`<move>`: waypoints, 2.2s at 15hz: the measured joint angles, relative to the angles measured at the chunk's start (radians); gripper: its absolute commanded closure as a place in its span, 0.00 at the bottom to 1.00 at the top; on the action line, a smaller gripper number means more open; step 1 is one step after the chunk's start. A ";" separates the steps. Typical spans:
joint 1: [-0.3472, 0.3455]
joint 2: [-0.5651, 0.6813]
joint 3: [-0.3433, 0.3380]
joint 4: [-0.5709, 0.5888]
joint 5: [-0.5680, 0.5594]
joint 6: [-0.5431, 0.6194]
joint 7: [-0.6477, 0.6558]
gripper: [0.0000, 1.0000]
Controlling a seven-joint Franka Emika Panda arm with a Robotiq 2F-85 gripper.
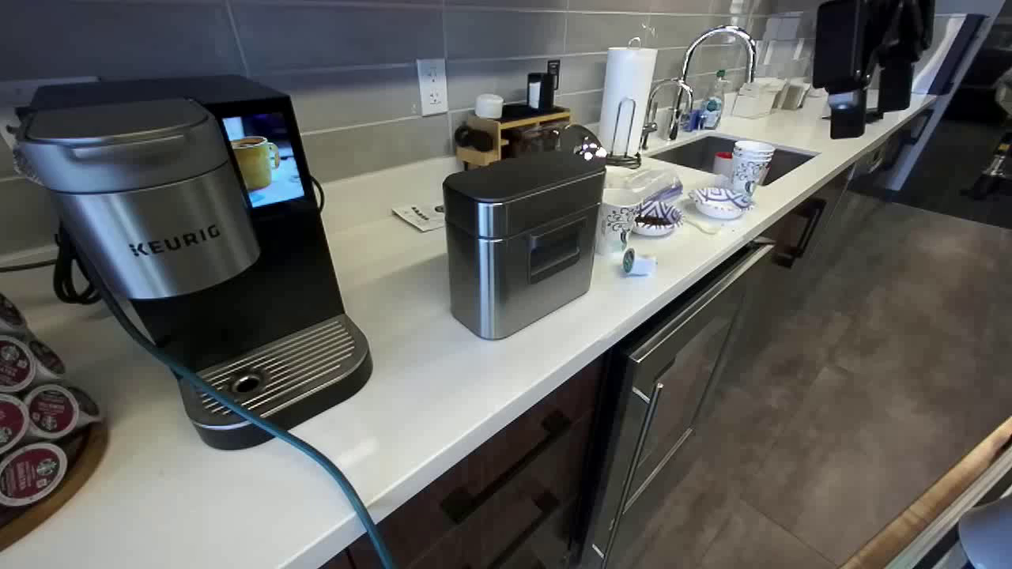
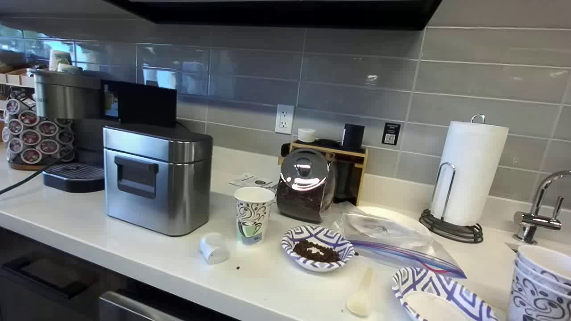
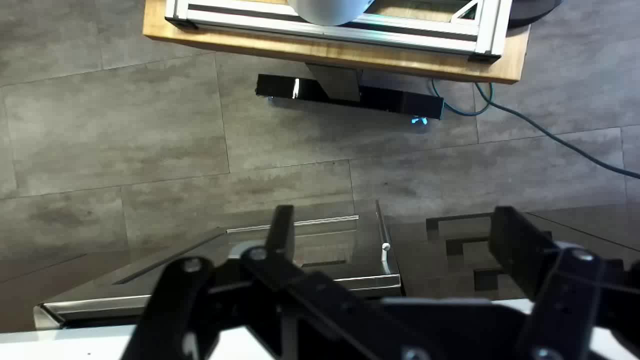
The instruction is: Open the lid on the bin
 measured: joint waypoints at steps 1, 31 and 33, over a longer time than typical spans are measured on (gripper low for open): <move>0.000 0.000 0.000 0.000 0.000 0.000 0.000 0.00; -0.035 0.474 -0.246 0.373 0.348 0.375 -0.429 0.00; -0.025 0.499 -0.237 0.392 0.350 0.375 -0.429 0.00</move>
